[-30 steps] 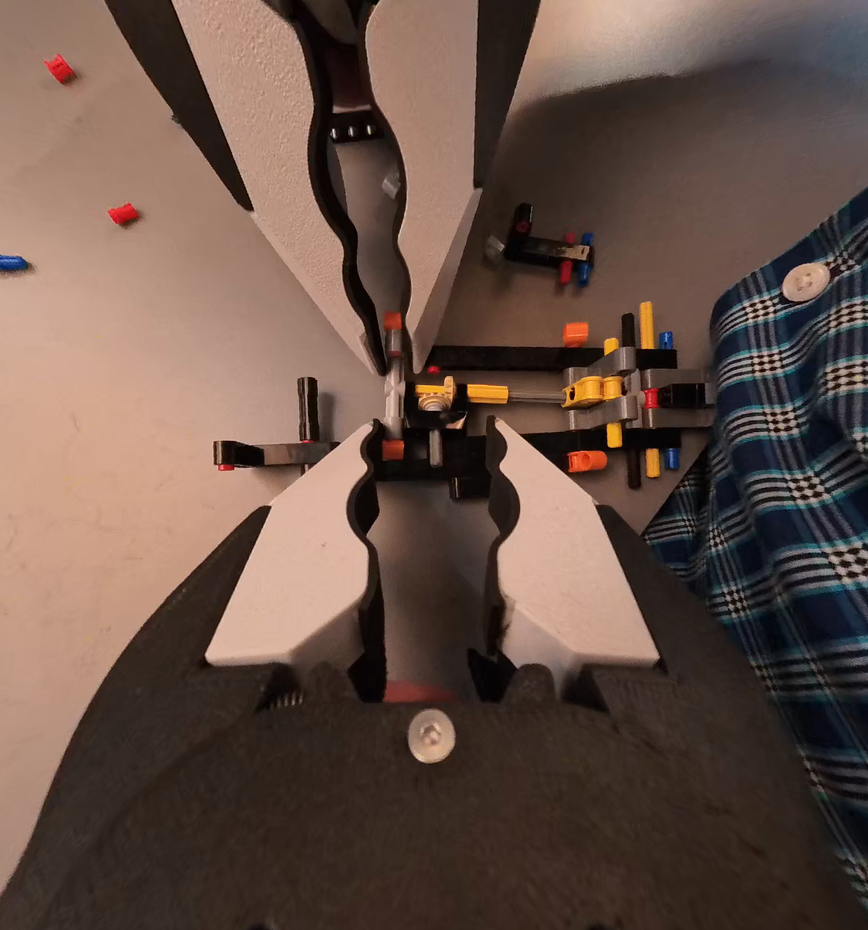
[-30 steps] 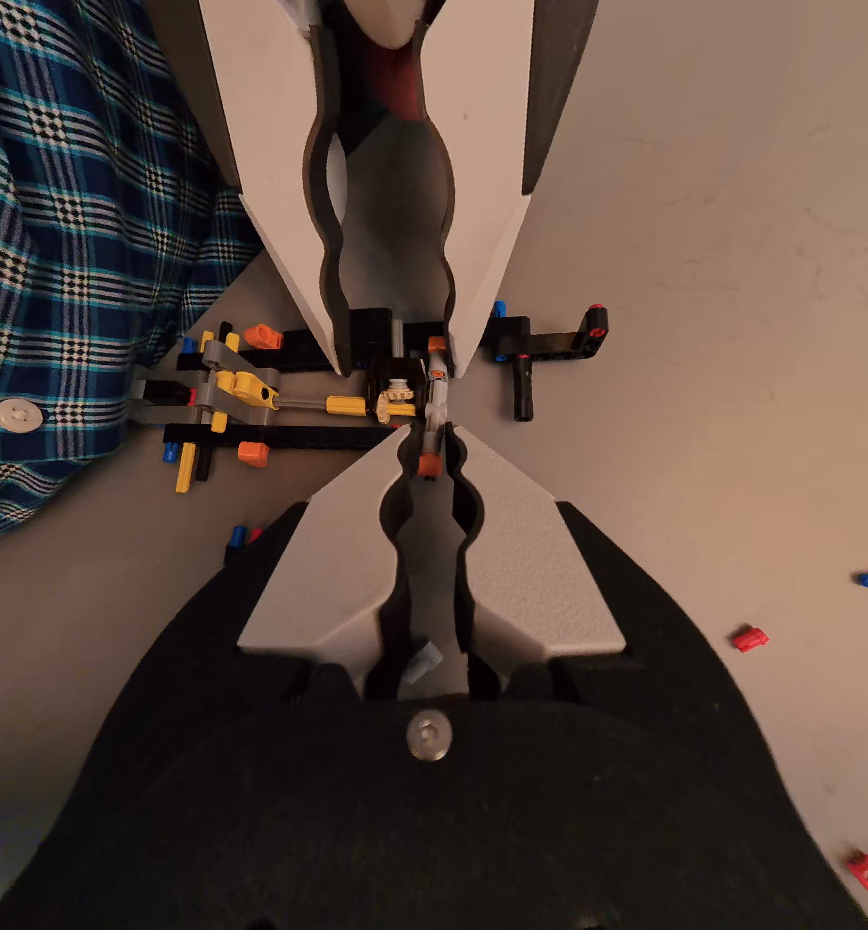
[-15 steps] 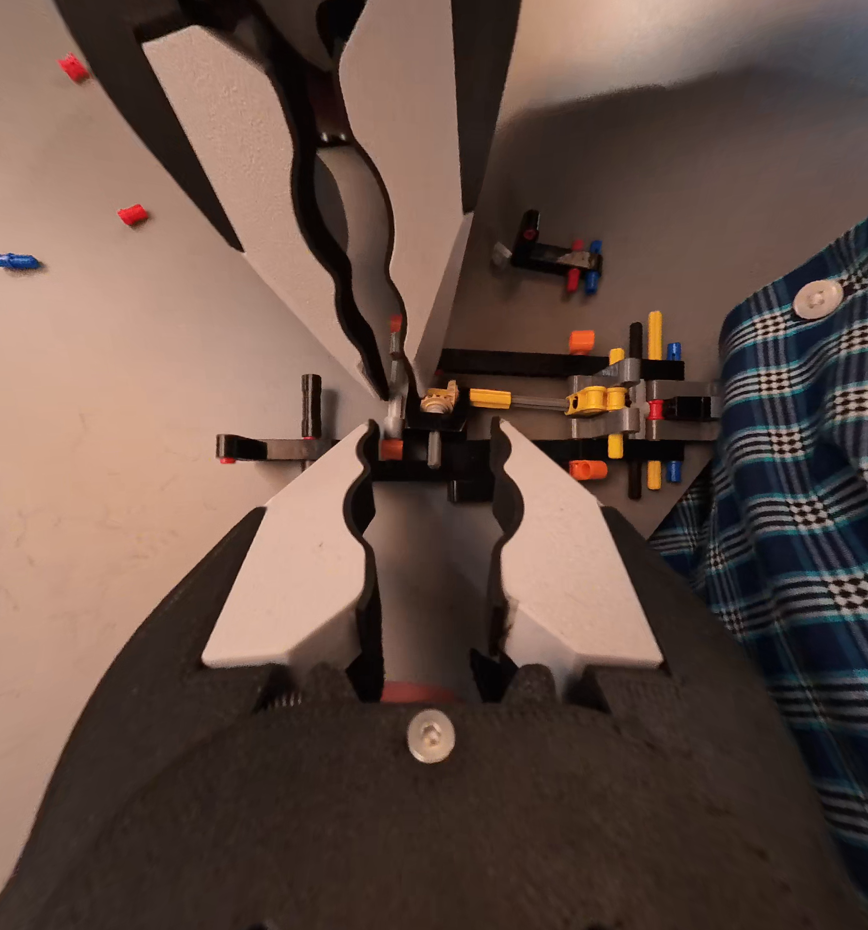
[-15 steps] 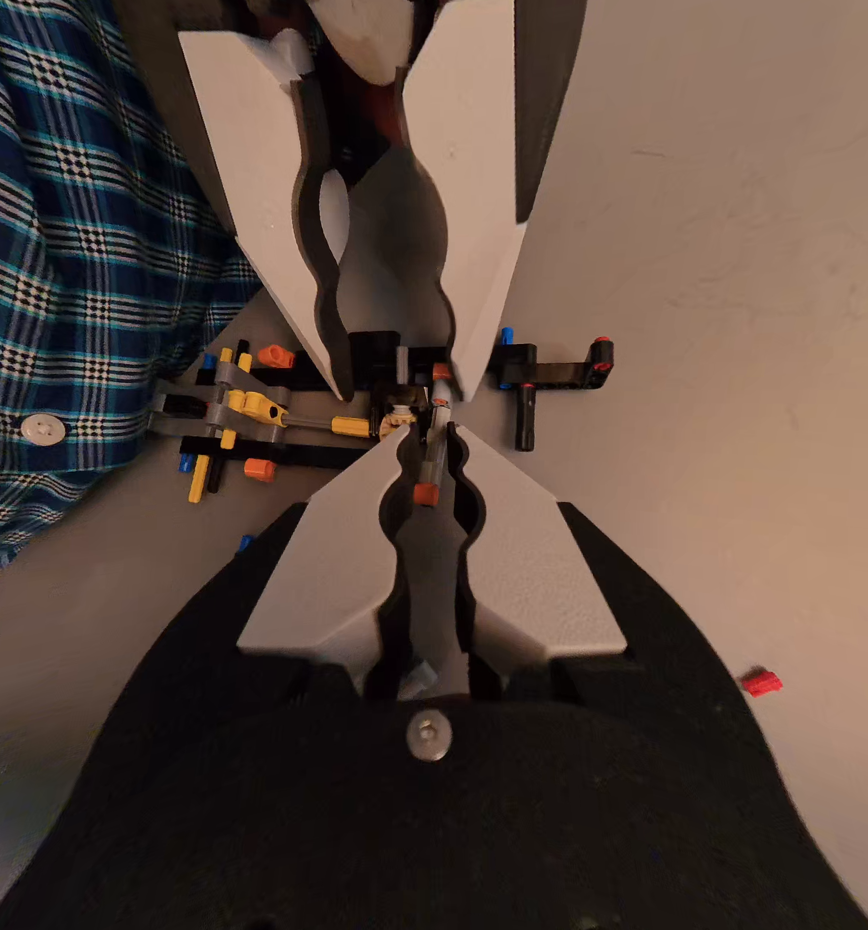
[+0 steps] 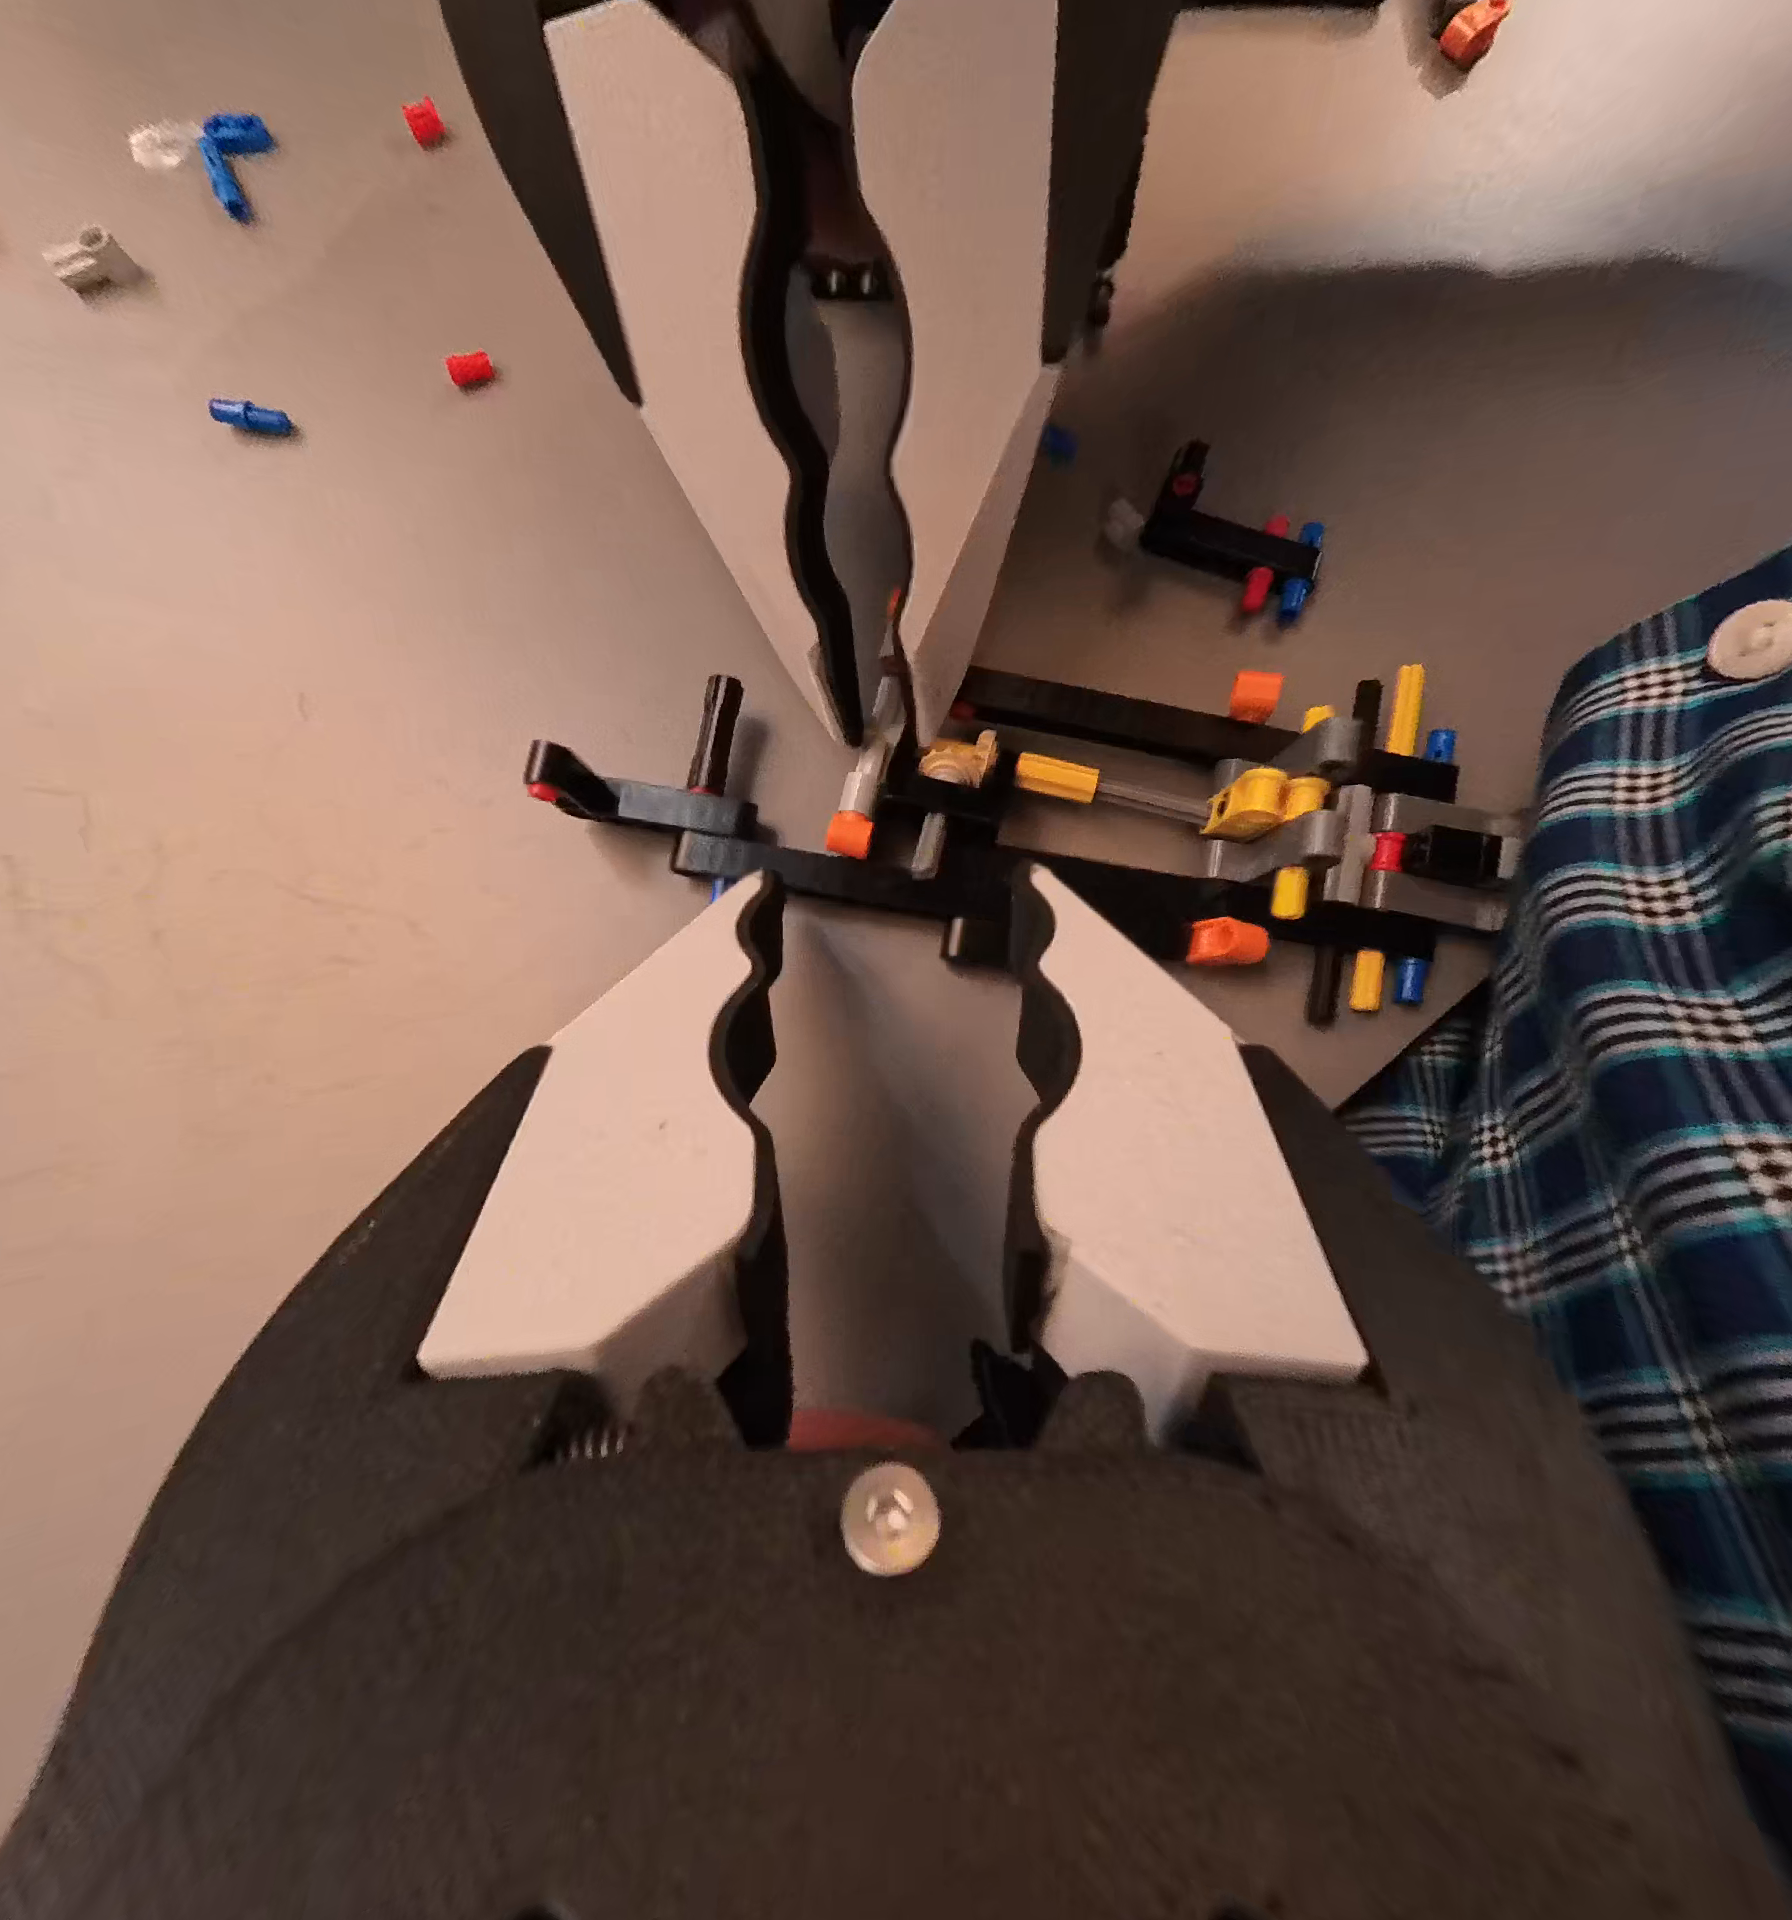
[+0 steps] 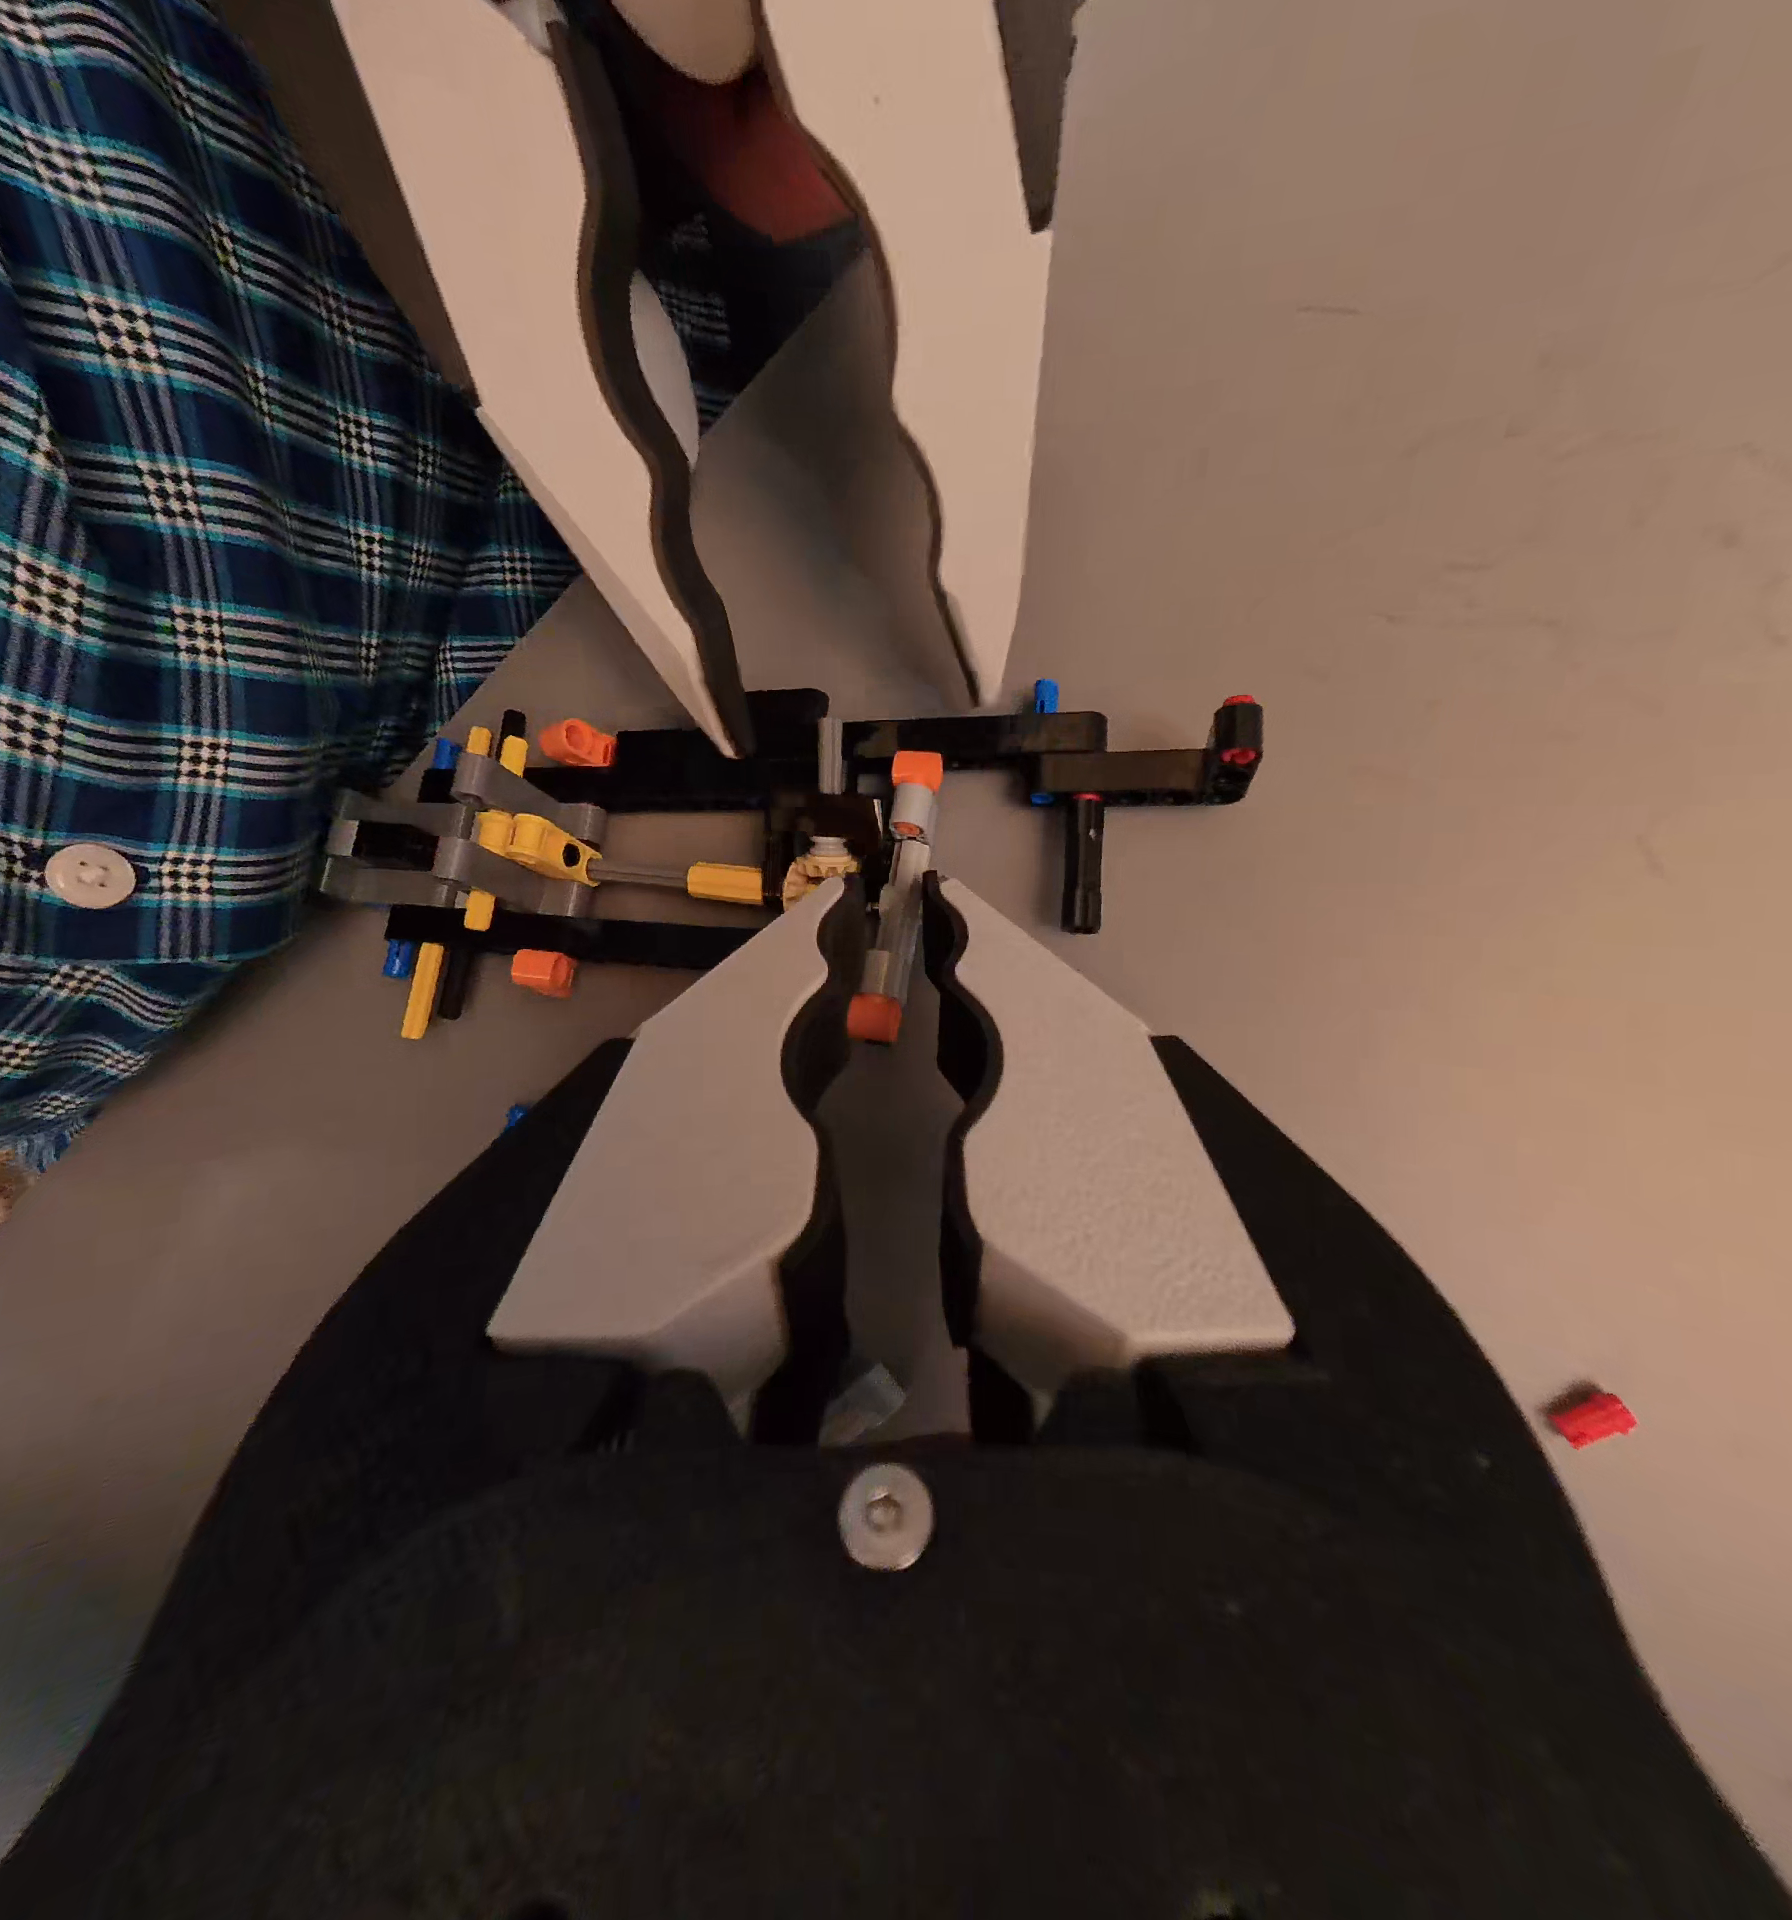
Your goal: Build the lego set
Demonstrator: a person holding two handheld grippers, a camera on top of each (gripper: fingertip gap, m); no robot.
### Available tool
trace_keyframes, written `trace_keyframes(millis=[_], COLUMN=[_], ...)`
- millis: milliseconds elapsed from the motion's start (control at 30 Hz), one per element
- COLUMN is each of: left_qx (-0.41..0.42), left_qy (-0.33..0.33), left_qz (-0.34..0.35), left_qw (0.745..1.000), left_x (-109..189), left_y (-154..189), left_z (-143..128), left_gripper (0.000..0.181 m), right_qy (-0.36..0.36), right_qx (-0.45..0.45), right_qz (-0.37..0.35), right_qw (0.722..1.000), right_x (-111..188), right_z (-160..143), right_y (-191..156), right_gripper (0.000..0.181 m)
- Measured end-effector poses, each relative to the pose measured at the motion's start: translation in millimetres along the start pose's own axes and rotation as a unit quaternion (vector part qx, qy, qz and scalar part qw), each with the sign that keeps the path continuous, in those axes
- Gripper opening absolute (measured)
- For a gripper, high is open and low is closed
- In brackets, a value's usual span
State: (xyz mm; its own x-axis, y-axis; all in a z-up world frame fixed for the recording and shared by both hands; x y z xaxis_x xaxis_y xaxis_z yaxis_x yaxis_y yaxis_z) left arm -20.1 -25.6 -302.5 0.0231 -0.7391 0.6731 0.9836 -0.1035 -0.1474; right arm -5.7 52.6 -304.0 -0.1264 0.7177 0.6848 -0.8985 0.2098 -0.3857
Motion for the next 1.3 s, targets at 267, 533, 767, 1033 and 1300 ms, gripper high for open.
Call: trace_keyframes(millis=[267,533,767,1033,1300], left_qx=[0.03,0.085,0.115,0.139,0.112], left_qy=[0.001,0.02,0.038,0.044,-0.006], left_qz=[-0.019,-0.033,-0.061,-0.05,-0.014], left_qw=[0.999,0.996,0.991,0.988,0.994], left_x=[-3.3,-3.4,-1.8,0.1,-5.0], left_y=[9.3,11.5,12.2,5.9,5.5], left_z=[3.9,6.0,6.9,6.6,-6.4], left_gripper=[0.048,0.053,0.057,0.057,0.054], right_qy=[0.011,0.022,0.024,0.028,0.01], right_qx=[-0.006,0.003,0.009,0.015,0.018], right_qz=[-0.007,0.0,0.005,0.009,-0.001], right_qw=[1.0,1.0,1.0,0.999,1.0], right_x=[-1.5,-2.4,-2.6,-4.4,-2.5], right_z=[-1.5,-2.2,-2.6,-1.0,0.0], right_y=[-0.4,0.4,0.3,0.4,0.6], right_gripper=[0.008,0.009,0.009,0.009,0.01])
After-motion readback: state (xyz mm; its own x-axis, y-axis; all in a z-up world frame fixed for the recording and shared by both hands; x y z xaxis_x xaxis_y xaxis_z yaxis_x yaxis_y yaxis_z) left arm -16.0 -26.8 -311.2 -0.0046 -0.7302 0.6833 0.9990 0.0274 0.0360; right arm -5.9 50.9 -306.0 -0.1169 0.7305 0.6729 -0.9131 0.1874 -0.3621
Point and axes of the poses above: each gripper's, where its closed fingertips meet, x back along the fingers, z out of its top, y = z × x across the jaws, the point moved 4 cm from there along x, back along the fingers, and after that the axes turned 13 degrees about z, right-handed, at the moved point
